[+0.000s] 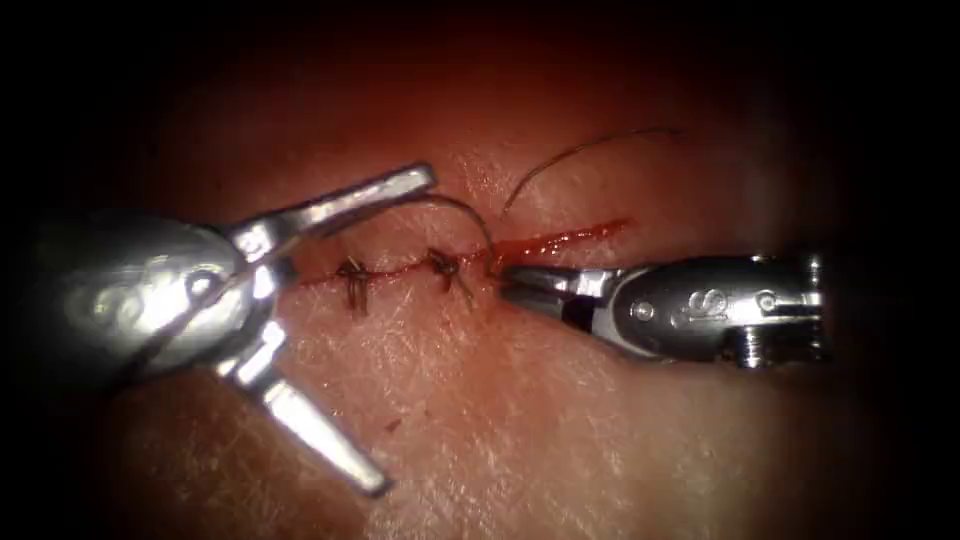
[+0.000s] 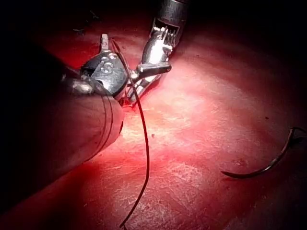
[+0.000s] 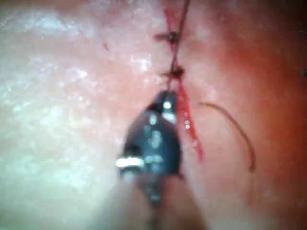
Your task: Wound Closure
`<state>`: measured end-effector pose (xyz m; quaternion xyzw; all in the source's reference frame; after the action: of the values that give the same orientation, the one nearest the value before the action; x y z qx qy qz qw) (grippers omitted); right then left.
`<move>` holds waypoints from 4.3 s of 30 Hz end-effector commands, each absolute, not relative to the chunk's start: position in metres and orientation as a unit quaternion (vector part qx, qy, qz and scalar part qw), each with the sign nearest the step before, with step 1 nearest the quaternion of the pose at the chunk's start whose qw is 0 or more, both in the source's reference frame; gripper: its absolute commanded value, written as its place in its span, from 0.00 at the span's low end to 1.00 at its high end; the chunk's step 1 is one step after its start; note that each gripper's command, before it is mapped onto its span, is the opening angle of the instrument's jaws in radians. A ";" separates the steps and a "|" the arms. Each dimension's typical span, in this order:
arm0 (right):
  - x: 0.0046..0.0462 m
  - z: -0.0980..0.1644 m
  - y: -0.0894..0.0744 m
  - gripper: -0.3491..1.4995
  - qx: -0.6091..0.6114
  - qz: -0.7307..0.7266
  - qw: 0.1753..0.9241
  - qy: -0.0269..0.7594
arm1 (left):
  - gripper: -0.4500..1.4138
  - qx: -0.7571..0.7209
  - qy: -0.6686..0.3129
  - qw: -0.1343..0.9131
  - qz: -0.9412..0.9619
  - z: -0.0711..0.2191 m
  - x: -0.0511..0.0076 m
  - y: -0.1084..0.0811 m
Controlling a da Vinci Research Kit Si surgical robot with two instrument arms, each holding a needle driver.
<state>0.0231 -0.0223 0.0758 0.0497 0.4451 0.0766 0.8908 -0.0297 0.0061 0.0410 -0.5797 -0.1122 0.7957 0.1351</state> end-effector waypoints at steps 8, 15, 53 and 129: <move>0.0237 0.077 -0.023 0.00 0.055 0.078 0.890 0.447 | 0.87 -0.593 -0.075 0.142 0.789 0.040 -0.0289 0.007; 0.0237 0.077 -0.023 0.00 0.055 0.078 0.890 0.446 | 0.79 -0.613 -0.039 0.147 0.775 0.038 -0.0278 0.007; 0.0234 0.076 -0.023 0.00 0.051 0.084 0.885 0.455 | 0.60 -0.618 -0.014 0.097 0.780 0.039 -0.0273 0.007; 0.0241 0.070 -0.021 0.00 0.028 0.048 0.836 0.546 | 0.00 -0.632 -0.073 0.056 0.769 0.053 -0.0321 0.008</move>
<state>0.0232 -0.0201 0.0699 0.0284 0.5445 0.0478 0.8369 -0.0316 0.0085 0.0527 -0.6314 -0.0747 0.7696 0.0587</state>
